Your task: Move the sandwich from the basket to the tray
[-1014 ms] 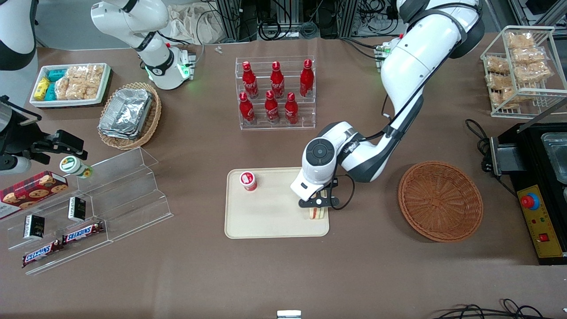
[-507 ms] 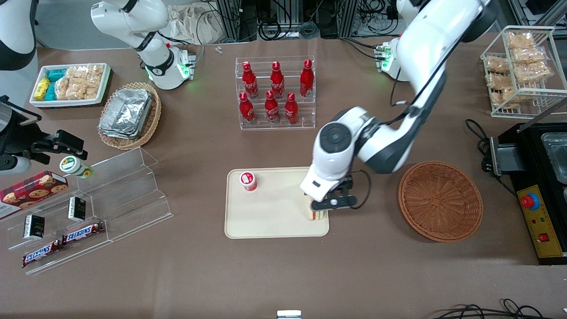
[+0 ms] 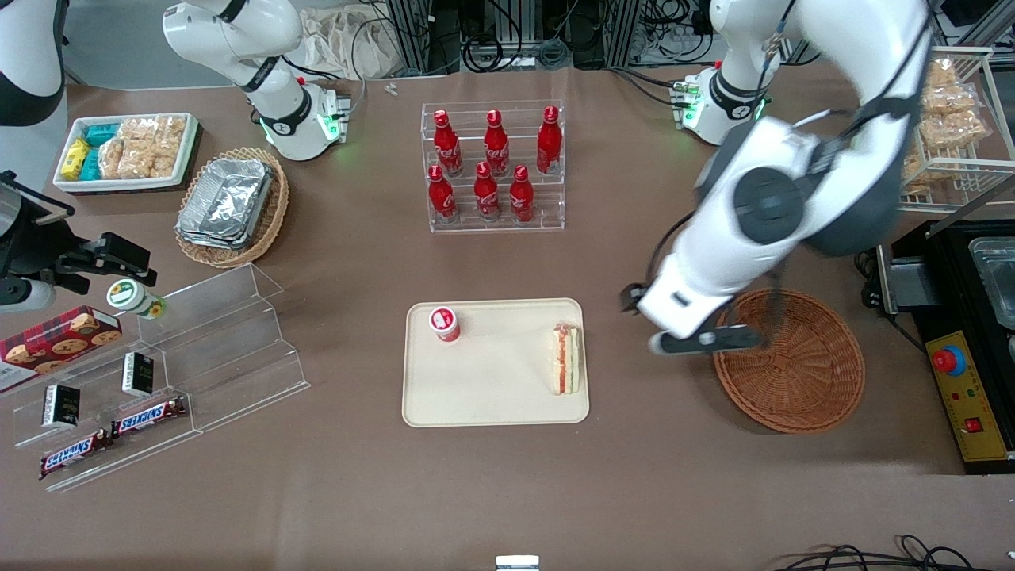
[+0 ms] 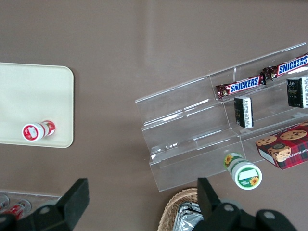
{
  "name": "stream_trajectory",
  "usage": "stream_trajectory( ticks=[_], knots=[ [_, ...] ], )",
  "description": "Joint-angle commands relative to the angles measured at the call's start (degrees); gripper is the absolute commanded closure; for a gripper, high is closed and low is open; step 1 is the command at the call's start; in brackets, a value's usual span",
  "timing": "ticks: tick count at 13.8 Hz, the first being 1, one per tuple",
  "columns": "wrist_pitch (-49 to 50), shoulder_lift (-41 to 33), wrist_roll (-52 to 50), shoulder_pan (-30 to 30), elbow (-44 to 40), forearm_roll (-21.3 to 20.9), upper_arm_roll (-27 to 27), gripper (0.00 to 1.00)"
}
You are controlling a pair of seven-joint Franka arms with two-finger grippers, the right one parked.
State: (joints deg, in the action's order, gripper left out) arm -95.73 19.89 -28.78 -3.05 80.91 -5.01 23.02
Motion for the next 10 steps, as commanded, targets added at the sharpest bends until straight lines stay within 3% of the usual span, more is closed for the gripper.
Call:
stream_trajectory(
  ticks=[1, 4, 8, 10],
  knots=[
    [5.45, -6.51, 8.44, 0.67, 1.7, 4.46, -7.0, 0.0],
    [10.8, -11.0, 17.95, 4.27, 1.79, 7.55, -11.41, 0.0],
    [14.16, -19.08, 22.08, 4.64, 5.9, 7.38, -17.2, 0.0],
    [14.16, -21.03, 23.24, 4.55, 8.2, 6.59, -17.48, 0.0]
  ],
)
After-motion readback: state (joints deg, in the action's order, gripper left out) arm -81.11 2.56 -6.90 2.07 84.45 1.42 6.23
